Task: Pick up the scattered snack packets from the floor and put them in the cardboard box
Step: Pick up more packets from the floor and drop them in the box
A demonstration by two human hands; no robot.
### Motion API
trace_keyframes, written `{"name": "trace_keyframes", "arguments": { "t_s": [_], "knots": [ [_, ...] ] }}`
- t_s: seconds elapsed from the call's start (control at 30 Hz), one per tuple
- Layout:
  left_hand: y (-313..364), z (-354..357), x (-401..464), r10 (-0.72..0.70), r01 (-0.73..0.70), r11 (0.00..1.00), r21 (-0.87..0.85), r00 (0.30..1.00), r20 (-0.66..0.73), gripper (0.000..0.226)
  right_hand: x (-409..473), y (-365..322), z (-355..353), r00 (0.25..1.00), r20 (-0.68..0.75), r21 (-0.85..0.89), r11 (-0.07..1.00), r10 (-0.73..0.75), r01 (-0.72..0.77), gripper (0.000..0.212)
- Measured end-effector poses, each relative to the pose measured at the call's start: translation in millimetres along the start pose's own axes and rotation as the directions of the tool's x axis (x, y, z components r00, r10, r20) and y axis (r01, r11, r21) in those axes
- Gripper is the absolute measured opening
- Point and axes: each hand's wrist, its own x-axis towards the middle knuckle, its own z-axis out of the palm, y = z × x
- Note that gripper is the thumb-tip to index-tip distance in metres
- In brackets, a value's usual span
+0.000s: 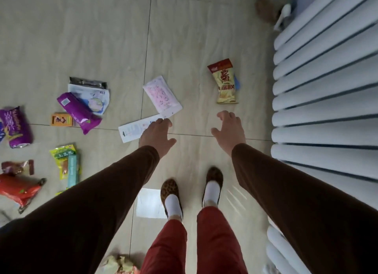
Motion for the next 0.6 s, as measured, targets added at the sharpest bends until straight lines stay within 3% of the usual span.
{"name": "trace_keyframes", "arguments": {
  "t_s": [0.33,0.6],
  "knots": [
    [16,19,144,-0.127,0.128,0.990,-0.057,0.992,0.026,0.046,186,37,-4,0.991,0.039,-0.081,0.989,0.126,-0.123,0.051],
    [-30,71,252,-0.342,0.338,0.922,-0.186,0.940,0.013,0.047,316,88,37,0.964,0.032,-0.137,0.957,0.264,-0.257,0.054]
  ]
}}
